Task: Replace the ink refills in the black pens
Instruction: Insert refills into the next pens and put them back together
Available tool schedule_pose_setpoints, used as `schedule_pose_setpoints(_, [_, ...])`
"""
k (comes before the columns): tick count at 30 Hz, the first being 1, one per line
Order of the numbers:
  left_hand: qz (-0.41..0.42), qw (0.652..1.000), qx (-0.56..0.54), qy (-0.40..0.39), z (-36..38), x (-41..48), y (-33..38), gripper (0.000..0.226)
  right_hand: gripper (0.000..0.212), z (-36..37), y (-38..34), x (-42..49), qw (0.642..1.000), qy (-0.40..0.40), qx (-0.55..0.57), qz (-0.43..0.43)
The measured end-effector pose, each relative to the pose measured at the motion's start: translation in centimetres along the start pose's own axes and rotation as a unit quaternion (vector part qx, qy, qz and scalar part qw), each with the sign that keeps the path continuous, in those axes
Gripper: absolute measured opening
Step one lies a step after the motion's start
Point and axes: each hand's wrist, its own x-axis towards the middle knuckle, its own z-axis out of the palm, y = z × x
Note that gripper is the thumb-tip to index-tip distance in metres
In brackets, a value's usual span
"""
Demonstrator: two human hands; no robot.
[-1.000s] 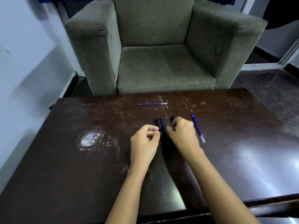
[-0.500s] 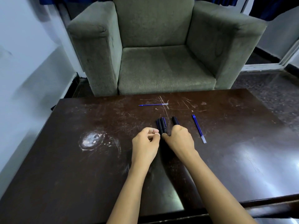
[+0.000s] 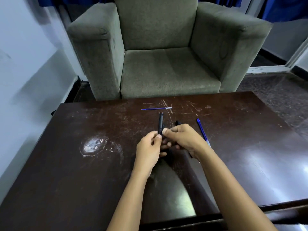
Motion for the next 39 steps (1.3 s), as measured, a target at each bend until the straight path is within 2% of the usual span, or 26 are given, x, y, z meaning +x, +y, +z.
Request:
schedule_pose_setpoints(3, [0.028, 0.994, 0.105, -0.013, -0.3, 0.0, 0.2, 0.021, 0.027, -0.8, 0.5, 0.5, 0.986, 0.152, -0.028, -0.054])
schedule_pose_setpoints(4, [0.035, 0.991, 0.128, -0.025, -0.2, -0.1, 0.4, 0.021, 0.024, -1.0, 0.5, 0.5, 0.984, 0.164, -0.016, -0.071])
schedule_pose_setpoints(7, [0.057, 0.984, 0.166, -0.037, 0.3, -0.8, 0.8, 0.026, 0.012, -0.9, 0.3, 0.3, 0.986, 0.117, 0.068, -0.099])
schedule_pose_setpoints(11, [0.098, 0.962, 0.254, 0.007, -0.2, -0.5, 0.3, 0.027, 0.01, -0.8, 0.0, 0.2, 0.984, 0.076, 0.097, -0.124])
schedule_pose_setpoints(19, [0.119, 0.978, 0.166, -0.029, 0.5, -0.5, 0.4, 0.026, 0.009, -0.8, 0.2, 0.3, 0.985, 0.052, 0.069, -0.147])
schedule_pose_setpoints(22, [0.15, 0.972, 0.183, -0.008, 0.2, -0.5, 0.4, 0.024, 0.009, -0.6, 0.1, 0.4, 0.983, 0.037, 0.084, -0.162])
schedule_pose_setpoints(26, [0.133, 0.973, 0.191, 0.009, -0.3, -0.3, 0.4, 0.026, 0.01, -0.3, 0.2, 0.4, 0.981, 0.031, 0.074, -0.177])
schedule_pose_setpoints(31, [0.128, 0.974, 0.187, -0.016, -0.3, -0.4, 0.4, 0.029, 0.013, -0.8, -0.1, 0.2, 0.974, 0.018, 0.128, -0.185])
schedule_pose_setpoints(33, [0.106, 0.978, 0.179, -0.024, 0.0, -0.5, 0.6, 0.031, 0.012, -0.8, 0.2, 0.4, 0.977, 0.044, 0.12, -0.173])
schedule_pose_setpoints(36, [0.046, 0.981, 0.184, -0.035, 0.1, -0.5, 0.7, 0.035, 0.016, -0.8, 0.8, 0.8, 0.974, 0.149, 0.088, -0.143])
schedule_pose_setpoints(39, [0.046, 0.973, 0.226, -0.016, -0.3, -0.1, 0.2, 0.033, 0.014, -1.5, 1.2, 1.0, 0.965, 0.232, -0.04, -0.114])
